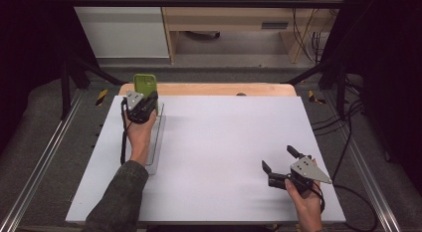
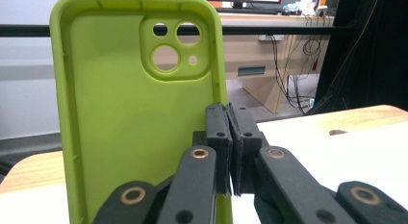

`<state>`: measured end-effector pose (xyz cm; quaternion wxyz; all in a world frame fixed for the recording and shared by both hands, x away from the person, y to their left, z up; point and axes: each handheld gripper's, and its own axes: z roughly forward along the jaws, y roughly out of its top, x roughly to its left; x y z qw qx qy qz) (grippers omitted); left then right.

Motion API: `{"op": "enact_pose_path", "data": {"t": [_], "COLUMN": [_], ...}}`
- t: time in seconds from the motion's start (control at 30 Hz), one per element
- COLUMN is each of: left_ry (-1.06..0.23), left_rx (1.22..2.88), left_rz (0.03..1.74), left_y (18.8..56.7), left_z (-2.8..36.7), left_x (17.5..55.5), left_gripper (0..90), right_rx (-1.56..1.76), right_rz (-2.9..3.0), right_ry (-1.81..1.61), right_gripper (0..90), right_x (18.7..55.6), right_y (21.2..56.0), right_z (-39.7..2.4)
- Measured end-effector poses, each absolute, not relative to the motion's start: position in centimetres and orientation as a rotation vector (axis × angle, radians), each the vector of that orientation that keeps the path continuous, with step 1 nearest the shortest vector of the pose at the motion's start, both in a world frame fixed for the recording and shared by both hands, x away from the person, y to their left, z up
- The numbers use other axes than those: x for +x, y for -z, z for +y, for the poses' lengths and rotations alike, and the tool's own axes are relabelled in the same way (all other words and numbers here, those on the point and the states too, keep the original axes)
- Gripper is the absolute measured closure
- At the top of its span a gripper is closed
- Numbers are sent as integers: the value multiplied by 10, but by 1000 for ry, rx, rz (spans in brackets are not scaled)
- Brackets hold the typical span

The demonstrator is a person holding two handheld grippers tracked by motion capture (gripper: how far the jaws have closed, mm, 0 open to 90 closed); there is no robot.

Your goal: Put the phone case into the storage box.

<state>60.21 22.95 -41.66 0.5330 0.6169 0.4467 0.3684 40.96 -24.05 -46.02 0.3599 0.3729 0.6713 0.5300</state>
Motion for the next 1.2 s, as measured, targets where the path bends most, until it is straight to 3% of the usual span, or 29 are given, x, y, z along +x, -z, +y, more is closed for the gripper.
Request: {"op": "enact_pose_path", "data": {"t": [1.2], "left_ry": [-858], "left_rx": [1511], "left_rz": [1134], "left_y": [422], "left_z": [232], "left_x": [607], "left_gripper": [871], "right_rx": [962], "right_rz": [1730], "right_ry": [-1370], "right_gripper": [27], "right_x": [409], "right_y": [460], "right_z": [-240]}}
